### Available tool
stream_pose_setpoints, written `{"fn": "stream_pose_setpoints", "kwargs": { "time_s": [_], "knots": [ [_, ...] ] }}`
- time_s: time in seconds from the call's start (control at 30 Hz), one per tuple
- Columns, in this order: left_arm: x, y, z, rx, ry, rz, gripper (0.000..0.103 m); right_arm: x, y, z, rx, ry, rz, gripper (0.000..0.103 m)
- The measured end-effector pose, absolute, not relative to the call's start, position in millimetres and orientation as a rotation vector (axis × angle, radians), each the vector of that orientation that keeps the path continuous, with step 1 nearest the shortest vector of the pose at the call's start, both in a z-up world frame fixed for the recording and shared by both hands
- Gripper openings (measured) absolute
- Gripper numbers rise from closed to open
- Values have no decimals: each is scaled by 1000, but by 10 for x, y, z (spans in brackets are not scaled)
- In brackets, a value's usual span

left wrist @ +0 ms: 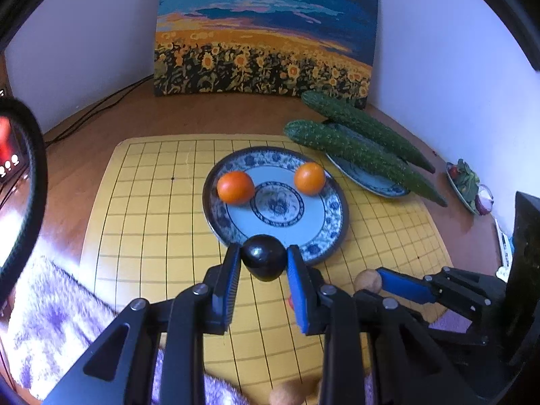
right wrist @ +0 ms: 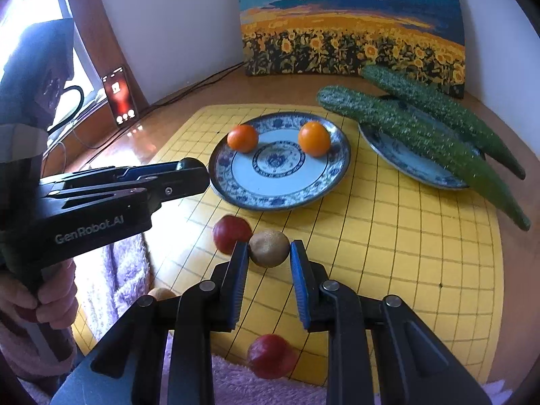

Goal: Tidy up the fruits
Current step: 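Grasp the black plum with the left tool while the right tool grasps a small potato, then place the plum with the left tool on the plate while the right tool places the potato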

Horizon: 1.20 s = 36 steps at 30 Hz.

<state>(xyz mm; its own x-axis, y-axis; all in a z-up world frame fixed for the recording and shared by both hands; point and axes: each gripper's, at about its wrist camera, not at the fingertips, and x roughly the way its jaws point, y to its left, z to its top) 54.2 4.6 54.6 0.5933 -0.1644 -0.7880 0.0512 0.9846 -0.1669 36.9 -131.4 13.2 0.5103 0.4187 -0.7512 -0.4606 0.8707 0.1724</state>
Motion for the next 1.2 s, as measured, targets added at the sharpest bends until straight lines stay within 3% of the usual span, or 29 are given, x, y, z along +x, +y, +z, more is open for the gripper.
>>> {"fn": "stream_pose_setpoints", "kwargs": {
  "time_s": [1.2],
  "knots": [
    [1105, 55, 218, -158, 968, -109, 29, 1061, -1218, 112, -16, 881, 544, 27]
  ]
}}
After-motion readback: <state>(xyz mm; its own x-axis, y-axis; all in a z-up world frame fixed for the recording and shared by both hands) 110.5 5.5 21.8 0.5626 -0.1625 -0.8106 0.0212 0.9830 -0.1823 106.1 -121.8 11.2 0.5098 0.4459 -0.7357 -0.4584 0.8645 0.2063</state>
